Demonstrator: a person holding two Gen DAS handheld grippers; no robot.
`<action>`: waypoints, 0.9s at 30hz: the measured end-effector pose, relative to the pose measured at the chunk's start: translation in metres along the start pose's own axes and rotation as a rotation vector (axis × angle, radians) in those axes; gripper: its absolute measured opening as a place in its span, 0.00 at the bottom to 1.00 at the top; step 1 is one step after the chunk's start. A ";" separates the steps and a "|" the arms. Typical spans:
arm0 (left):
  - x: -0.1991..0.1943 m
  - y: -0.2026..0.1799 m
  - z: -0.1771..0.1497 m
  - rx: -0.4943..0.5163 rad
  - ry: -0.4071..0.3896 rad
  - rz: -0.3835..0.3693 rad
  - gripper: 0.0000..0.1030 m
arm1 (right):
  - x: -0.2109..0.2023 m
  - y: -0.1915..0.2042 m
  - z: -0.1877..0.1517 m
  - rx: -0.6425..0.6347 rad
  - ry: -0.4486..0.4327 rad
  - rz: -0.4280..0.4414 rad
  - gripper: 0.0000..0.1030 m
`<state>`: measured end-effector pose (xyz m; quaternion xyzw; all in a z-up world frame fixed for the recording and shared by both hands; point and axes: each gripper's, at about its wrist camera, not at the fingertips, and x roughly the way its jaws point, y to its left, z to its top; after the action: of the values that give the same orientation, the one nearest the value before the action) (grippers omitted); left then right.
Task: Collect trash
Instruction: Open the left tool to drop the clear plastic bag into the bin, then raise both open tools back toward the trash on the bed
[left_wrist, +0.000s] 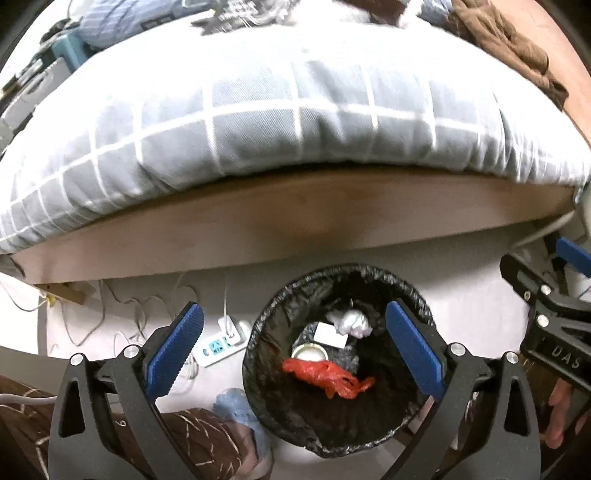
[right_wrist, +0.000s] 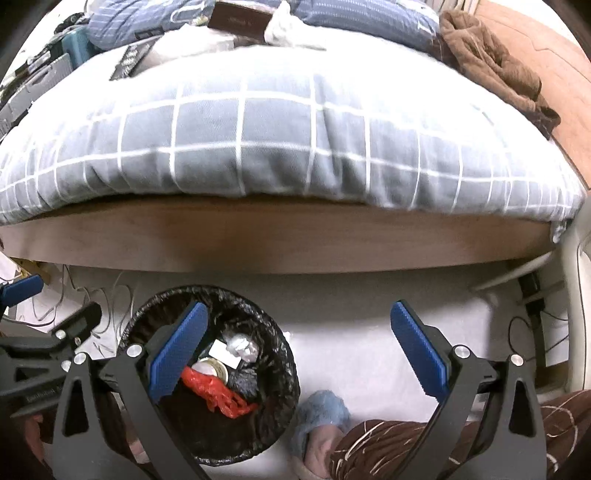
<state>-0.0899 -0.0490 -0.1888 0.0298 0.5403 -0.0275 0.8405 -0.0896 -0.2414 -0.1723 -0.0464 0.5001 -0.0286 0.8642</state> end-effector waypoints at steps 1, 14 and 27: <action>-0.003 0.002 0.002 -0.008 -0.011 0.004 0.94 | -0.002 0.000 0.002 0.000 -0.006 0.002 0.93; -0.039 0.018 0.036 -0.027 -0.129 0.013 0.94 | -0.024 0.003 0.031 -0.003 -0.097 0.023 0.93; -0.068 0.032 0.087 -0.059 -0.237 -0.010 0.94 | -0.056 -0.001 0.092 0.005 -0.213 0.056 0.93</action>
<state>-0.0365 -0.0232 -0.0899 -0.0013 0.4378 -0.0191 0.8989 -0.0373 -0.2321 -0.0785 -0.0331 0.4066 -0.0007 0.9130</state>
